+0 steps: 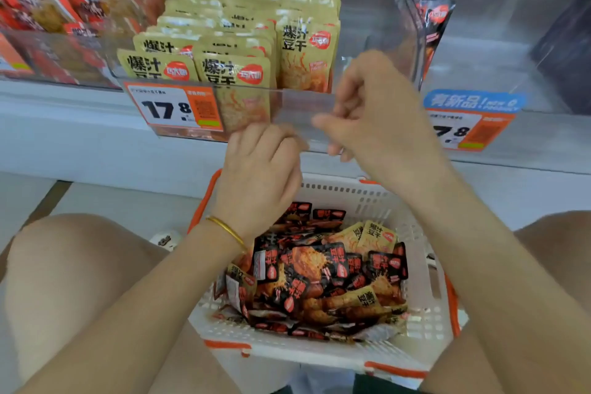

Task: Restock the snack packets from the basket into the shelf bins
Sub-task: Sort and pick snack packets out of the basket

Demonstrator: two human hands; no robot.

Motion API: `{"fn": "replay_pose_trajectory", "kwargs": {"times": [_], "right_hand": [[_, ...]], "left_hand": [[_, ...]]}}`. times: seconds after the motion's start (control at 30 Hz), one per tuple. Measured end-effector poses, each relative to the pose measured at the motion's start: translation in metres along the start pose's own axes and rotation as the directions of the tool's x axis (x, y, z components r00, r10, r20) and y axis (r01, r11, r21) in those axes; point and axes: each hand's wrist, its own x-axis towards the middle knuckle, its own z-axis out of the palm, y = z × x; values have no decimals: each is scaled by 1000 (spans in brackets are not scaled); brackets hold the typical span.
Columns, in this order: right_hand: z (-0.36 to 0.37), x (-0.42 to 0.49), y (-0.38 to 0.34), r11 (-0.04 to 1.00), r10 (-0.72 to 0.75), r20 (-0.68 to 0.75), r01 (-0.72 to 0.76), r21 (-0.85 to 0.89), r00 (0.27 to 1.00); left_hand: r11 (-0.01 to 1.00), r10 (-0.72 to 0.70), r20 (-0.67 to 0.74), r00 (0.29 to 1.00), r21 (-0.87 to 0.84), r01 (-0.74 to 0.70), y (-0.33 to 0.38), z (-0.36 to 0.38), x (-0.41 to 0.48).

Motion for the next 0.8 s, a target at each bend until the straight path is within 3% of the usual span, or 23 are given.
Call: {"fn": "replay_pose_trajectory", "kwargs": {"times": [0.07,0.17,0.23,0.33,0.47,0.6,0.7,0.8], "right_hand": [[16,-29,32,987,161,193,-159,-25,968],[50,-52,103,909,417,420,-363,-206,806],[70,-57,149,856,513,490,-379,-351,705],[88,-69,202,768,592,503,-252,-588,630],[96,-94,240,645,677,555,-27,-764,483],[95,-115,251,542,728,506,64,-838,462],[93,-120,252,533,711,535,147,-833,455],[88,-101,235,681,607,679,169,-712,413]], "left_hand": [[999,-13,172,985,-30,18,-2,13,-11],[994,-79,353,932,-48,102,-5,29,-22],[989,-110,419,902,-46,142,-7,33,-26],[983,-133,469,873,-49,176,-11,37,-30],[987,-94,556,826,-60,152,-7,44,-33],[988,-33,632,774,-99,123,3,52,-34],[986,-18,641,767,-115,119,4,54,-35],[983,-14,652,758,-128,128,3,57,-36]]}}
